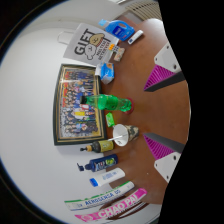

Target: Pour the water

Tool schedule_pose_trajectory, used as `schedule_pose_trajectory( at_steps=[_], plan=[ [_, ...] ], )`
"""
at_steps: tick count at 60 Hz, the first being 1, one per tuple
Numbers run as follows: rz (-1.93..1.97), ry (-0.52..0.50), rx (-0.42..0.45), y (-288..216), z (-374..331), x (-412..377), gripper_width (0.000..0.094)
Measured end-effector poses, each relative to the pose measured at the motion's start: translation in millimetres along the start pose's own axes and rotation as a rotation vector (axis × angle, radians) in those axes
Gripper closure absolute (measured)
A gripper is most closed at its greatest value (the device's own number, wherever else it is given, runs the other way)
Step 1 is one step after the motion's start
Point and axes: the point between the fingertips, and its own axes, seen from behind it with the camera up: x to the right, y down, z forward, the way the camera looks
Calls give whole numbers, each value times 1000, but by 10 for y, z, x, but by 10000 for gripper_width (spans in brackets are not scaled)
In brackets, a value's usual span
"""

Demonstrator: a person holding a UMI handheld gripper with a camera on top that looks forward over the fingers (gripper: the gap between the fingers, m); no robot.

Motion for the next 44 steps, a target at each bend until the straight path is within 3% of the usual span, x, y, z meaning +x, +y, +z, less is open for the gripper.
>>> schedule_pose_trajectory(
  at_steps=[10, 20, 32, 44],
  plan=[
    [6, 19, -45, 273, -873, -185, 83],
    [-37, 35, -19, 322, -1359, -207, 85],
    [-53, 26, -42, 523, -1520, -95, 83],
    [-65, -2, -8, 485, -1625, 106, 82]
  ],
)
